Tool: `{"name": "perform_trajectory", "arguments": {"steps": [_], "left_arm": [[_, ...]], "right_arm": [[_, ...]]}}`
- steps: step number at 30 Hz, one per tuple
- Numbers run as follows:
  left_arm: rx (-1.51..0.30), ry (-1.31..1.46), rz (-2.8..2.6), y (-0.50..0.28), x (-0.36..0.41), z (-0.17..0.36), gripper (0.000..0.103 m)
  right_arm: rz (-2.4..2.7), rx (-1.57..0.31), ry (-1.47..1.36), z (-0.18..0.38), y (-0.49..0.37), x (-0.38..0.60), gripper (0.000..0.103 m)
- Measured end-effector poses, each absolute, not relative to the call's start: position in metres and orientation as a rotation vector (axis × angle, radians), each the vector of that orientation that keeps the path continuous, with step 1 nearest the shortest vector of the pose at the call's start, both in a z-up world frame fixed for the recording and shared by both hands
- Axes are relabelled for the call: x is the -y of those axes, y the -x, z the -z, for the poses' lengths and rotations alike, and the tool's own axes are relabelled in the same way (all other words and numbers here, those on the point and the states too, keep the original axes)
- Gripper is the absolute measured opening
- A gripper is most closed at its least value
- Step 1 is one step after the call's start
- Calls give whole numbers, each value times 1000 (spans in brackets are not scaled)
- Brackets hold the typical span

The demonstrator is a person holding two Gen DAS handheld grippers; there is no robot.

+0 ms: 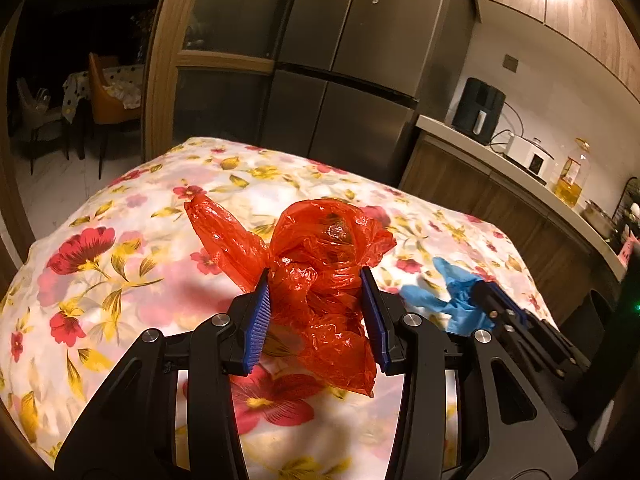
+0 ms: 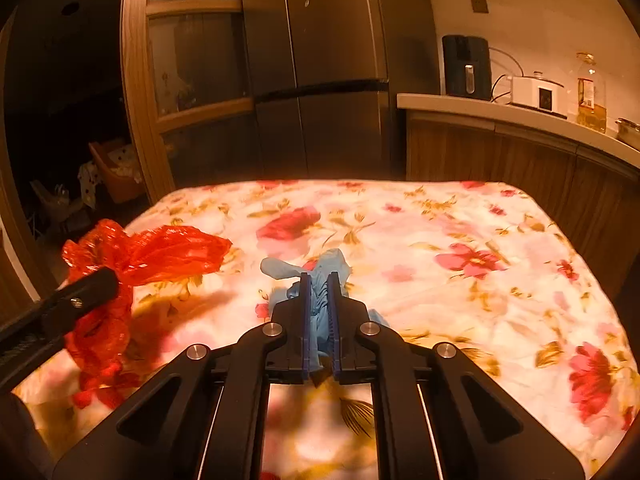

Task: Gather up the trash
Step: 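Grasp the red plastic bag with the left tool while the right tool grasps the blue glove, then carry the red bag and blue glove over the black bin with both tools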

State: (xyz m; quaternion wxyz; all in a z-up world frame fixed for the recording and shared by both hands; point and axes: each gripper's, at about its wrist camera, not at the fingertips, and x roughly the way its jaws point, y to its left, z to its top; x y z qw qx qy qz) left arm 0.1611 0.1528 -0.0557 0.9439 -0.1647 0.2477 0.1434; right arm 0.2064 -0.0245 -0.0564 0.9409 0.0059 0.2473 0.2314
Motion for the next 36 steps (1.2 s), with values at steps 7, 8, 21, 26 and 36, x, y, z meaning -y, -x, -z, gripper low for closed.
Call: {"name": "perform_trajectory", "arguments": {"steps": [7, 8, 21, 26, 36], "left_arm": [[-489, 306, -271, -157, -130, 44, 41], [-486, 302, -266, -157, -126, 42, 41], [-463, 232, -157, -158, -53, 23, 41], [-459, 193, -97, -167, -16, 18, 41], [-450, 142, 28, -191, 53, 8, 41]], "right_arm": [[-465, -430, -37, 28, -183, 54, 9], [-461, -420, -39, 24, -180, 60, 9], [-379, -350, -71, 0, -162, 130, 8], [-320, -324, -92, -5, -160, 164, 8], [-190, -292, -125, -11, -162, 229, 8]]}}
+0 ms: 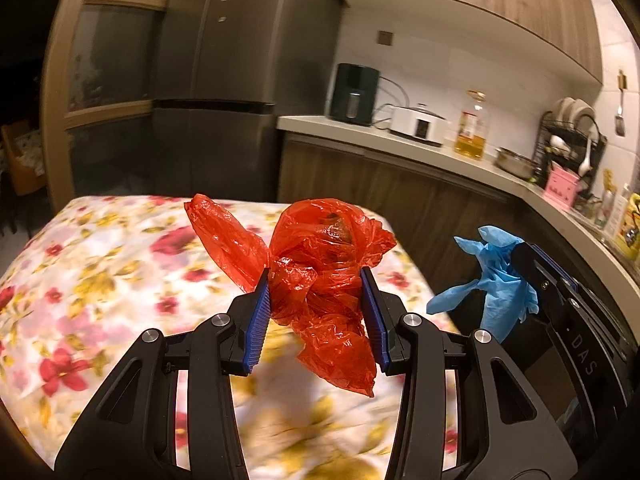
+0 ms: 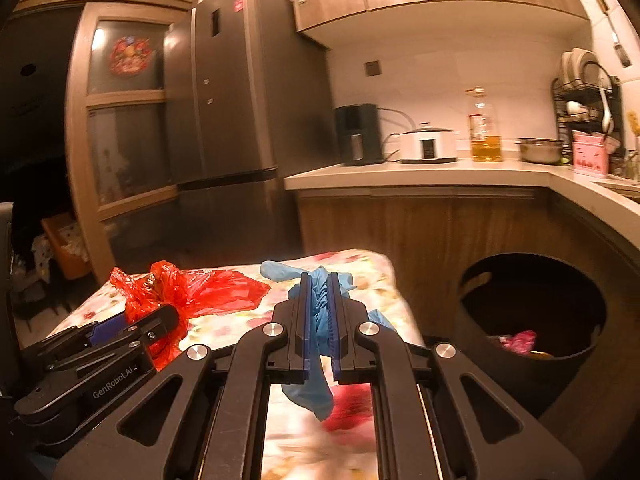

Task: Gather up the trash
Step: 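Carry the red bag and blue glove over the black bin with both tools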

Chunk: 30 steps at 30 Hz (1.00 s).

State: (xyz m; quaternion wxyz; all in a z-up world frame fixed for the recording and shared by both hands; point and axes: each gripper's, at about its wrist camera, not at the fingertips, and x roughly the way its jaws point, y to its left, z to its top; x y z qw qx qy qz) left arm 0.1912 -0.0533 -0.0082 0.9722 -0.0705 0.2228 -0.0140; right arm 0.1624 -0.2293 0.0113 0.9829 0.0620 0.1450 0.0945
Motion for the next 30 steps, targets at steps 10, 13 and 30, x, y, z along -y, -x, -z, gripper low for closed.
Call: {"name": "perform_trajectory", "arguments": {"steps": [10, 13, 30], "left_arm": [[-434, 83, 157, -215, 124, 2, 41], [-426, 71, 201, -221, 147, -1, 41], [-413, 26, 362, -257, 245, -5, 41]], "right_arm": [[-55, -254, -154, -18, -164, 295, 8], [-8, -244, -163, -20, -165, 316, 8], [165, -228, -233, -21, -179, 399, 8]]}}
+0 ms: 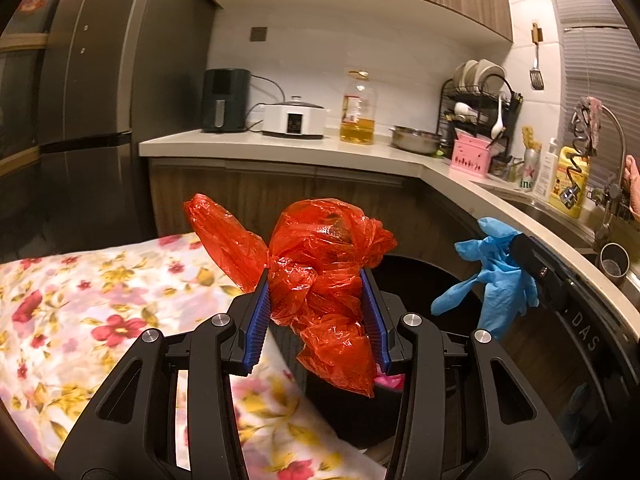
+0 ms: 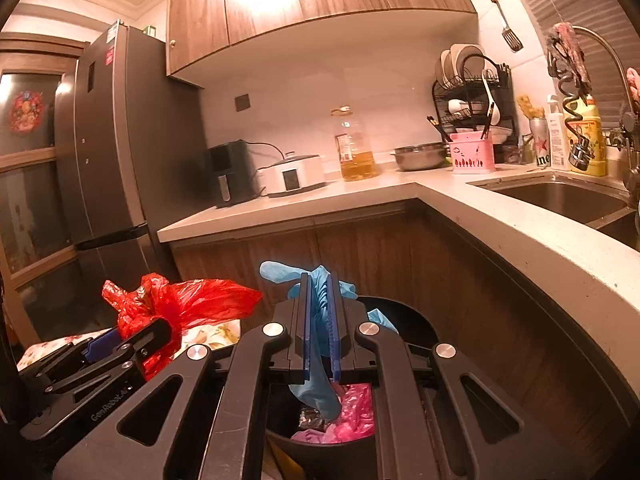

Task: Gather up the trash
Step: 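Carry the red bag and blue glove over the black bin with both tools, then open both tools to drop the red bag and blue glove into the bin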

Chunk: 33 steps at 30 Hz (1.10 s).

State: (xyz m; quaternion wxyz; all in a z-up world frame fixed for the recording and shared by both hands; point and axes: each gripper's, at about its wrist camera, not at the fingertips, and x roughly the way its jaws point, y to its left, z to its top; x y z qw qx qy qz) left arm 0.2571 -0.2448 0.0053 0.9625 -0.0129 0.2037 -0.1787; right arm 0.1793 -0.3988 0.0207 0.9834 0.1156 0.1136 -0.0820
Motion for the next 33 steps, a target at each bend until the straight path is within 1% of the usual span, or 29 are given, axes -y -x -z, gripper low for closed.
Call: {"name": "perform_trajectory", "arguments": {"steps": [12, 23, 24, 25, 28, 30, 33], "left_arm": [[-427, 2, 415, -277, 276, 3, 42], [-432, 2, 447, -288, 286, 8, 43], [-432, 3, 449, -288, 286, 9, 43], [-429, 3, 449, -288, 286, 8, 43], [-429, -7, 477, -288, 291, 10, 45], [-430, -20, 489, -288, 294, 12, 47], [-438, -25, 496, -289, 293, 14, 51]], "right_arm": [[177, -242, -249, -16, -191, 419, 8], [164, -249, -254, -13, -203, 422, 9], [161, -247, -256, -13, -203, 423, 10], [159, -246, -258, -13, -203, 422, 15], [163, -245, -252, -13, -205, 422, 18], [165, -255, -261, -11, -207, 424, 23], [178, -266, -268, -8, -207, 428, 25]]}}
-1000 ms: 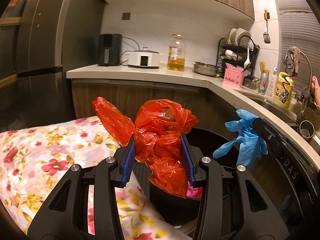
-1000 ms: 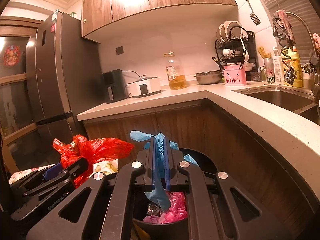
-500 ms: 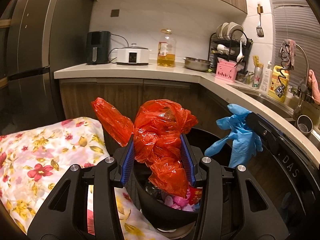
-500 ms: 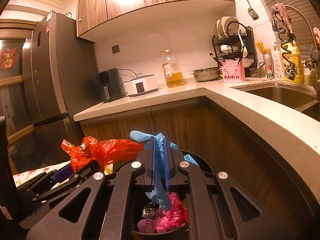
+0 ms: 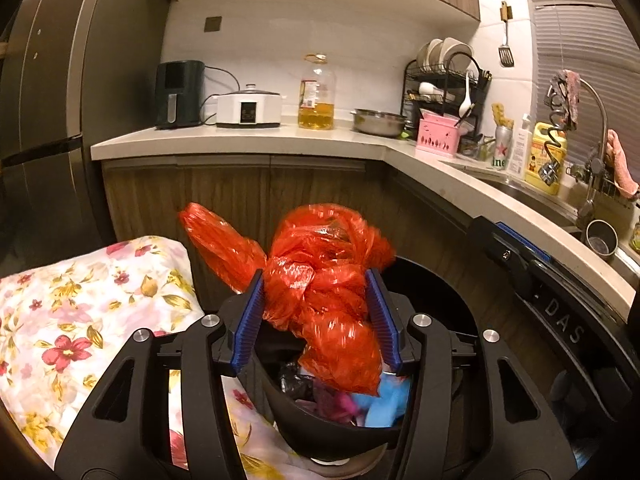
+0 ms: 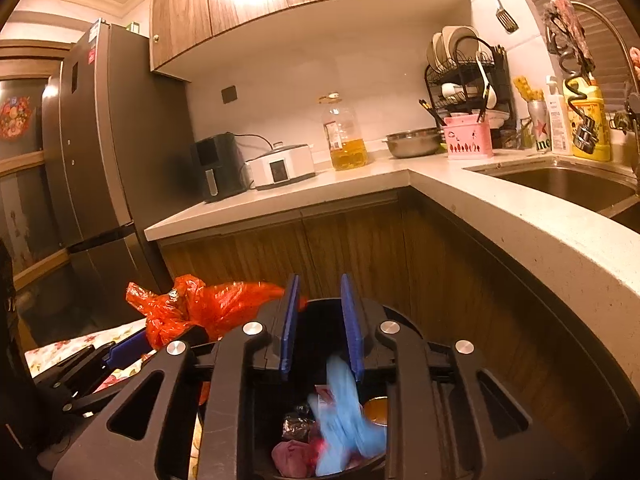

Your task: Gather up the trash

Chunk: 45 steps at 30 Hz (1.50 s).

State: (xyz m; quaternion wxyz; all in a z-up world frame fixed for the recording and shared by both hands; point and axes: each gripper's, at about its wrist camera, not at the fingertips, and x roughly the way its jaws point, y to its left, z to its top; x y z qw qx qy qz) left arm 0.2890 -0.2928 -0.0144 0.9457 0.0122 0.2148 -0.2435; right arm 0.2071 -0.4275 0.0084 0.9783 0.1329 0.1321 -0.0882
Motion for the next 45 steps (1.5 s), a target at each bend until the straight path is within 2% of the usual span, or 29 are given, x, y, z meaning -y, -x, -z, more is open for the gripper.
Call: {"name": "perform_trajectory", "arguments": {"steps": [3, 7, 9, 11, 17, 24, 26, 45], "left_arm": [[-441, -31, 479, -289, 290, 17, 59], [-441, -40, 441, -287, 282, 19, 64], [-432, -46, 411, -284, 276, 19, 70], [-429, -43, 376, -279, 266, 19, 73], [-415, -70, 259, -260, 236, 15, 81], [-406, -56, 197, -230, 198, 4, 93], [-408, -48, 192, -219, 186, 2, 96], [-403, 3, 32, -125, 87, -8, 97]], "right_arm": [[193, -275, -272, -6, -206, 429, 31], [211, -290, -270, -4, -202, 429, 47], [211, -294, -266, -4, -199, 426, 51], [215, -301, -256, -5, -197, 421, 62], [203, -317, -228, -7, -185, 400, 84], [196, -349, -192, -13, -172, 373, 91], [196, -347, -181, -15, -165, 365, 97], [171, -398, -127, -22, -93, 287, 97]]}}
